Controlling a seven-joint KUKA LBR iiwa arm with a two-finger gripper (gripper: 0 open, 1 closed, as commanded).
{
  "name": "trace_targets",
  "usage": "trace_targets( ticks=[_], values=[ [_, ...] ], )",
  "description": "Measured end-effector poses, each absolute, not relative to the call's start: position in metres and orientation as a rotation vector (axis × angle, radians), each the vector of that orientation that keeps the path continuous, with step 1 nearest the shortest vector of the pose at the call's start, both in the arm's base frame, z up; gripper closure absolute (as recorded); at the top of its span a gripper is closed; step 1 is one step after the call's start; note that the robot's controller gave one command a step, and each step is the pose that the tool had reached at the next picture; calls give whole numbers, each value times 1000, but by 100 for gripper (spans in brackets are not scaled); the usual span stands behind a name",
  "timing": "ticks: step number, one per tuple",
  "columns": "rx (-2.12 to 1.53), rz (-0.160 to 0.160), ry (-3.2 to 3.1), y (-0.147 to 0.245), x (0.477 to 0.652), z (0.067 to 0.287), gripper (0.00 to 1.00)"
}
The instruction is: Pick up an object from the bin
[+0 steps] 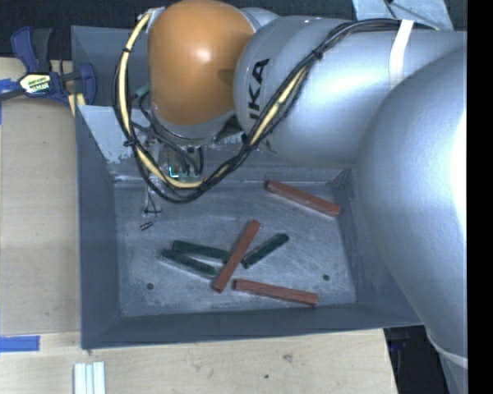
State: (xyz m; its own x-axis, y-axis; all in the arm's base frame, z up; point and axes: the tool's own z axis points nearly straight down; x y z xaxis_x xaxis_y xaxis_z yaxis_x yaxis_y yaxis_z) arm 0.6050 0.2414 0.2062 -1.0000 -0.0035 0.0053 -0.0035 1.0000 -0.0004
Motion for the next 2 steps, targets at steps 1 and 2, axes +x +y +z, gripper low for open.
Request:
trace_targets(
  ticks=[1, 2],
  values=[
    [39, -11, -3156, 233, 604, 198, 0],
    [190, -1, -3142, 171, 577, 96, 0]
  ],
)
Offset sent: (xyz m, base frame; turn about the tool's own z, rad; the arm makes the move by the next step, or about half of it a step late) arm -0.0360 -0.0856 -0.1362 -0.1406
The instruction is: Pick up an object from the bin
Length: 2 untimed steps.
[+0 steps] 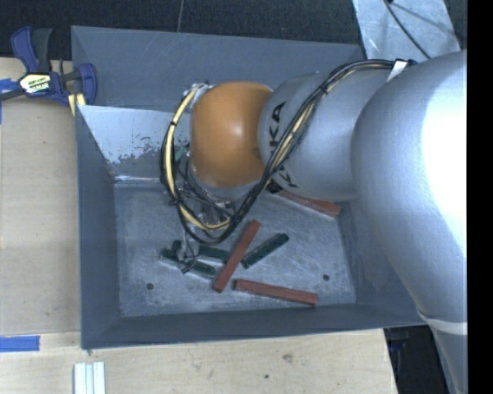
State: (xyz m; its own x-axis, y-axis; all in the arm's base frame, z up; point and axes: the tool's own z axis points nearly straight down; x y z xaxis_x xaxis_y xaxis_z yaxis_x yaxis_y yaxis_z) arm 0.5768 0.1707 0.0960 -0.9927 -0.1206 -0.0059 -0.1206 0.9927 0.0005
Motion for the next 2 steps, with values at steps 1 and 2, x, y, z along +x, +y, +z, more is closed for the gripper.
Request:
trace_targets(
  ticks=[1, 2],
  values=[
    [-246, -1, 3134, 158, 576, 97, 0],
    [-277, 0, 3130, 145, 534, 97, 0]
  ],
)
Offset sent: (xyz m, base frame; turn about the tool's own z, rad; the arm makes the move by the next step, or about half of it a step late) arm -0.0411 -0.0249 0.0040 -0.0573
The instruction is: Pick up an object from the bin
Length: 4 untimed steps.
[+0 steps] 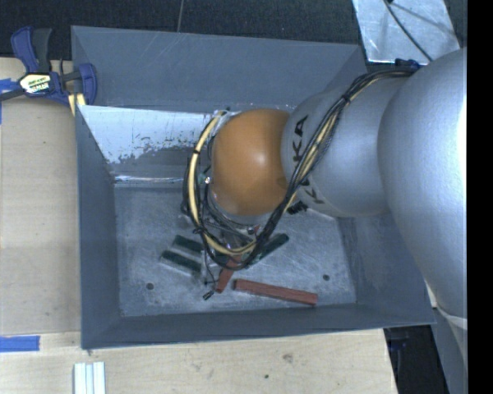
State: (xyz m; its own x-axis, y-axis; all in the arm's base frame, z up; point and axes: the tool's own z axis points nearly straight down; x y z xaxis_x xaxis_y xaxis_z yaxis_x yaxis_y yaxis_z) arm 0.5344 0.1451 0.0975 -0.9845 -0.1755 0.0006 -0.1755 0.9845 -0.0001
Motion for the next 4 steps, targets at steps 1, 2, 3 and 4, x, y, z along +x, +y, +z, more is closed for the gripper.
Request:
trace_targets(
  ticks=[1, 2, 3, 4],
  values=[
    [167, -1, -3136, 143, 532, 69, 0],
    [84, -2, -3139, 137, 531, 71, 100],
    [83, -2, -3139, 137, 531, 71, 100],
    [83, -1, -3139, 136, 530, 73, 100]
  ],
)
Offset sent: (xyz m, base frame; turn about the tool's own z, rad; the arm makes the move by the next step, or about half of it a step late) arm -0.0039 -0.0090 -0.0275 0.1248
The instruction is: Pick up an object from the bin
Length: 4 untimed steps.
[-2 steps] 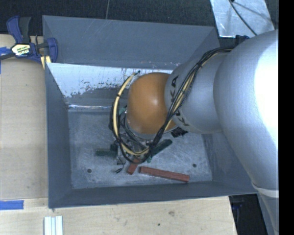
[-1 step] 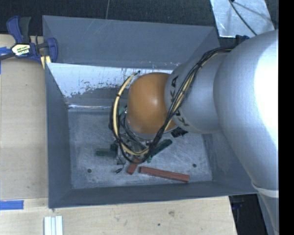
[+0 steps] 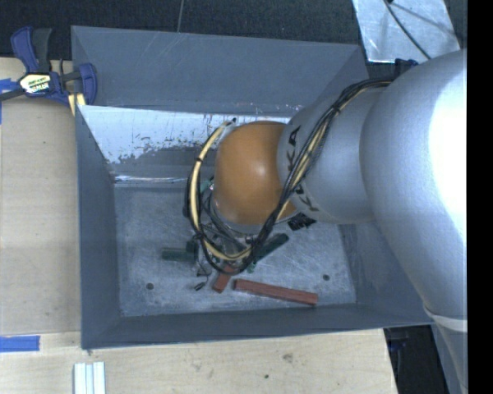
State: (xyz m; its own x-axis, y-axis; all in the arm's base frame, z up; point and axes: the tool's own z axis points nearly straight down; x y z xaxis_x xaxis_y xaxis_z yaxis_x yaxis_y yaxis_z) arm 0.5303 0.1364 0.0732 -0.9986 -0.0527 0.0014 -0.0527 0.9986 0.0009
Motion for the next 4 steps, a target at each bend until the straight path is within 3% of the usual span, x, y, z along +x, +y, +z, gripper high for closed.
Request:
trace_targets(
  ticks=[4],
  values=[
    [82, 0, -3138, 136, 530, 126, 100]
  ],
)
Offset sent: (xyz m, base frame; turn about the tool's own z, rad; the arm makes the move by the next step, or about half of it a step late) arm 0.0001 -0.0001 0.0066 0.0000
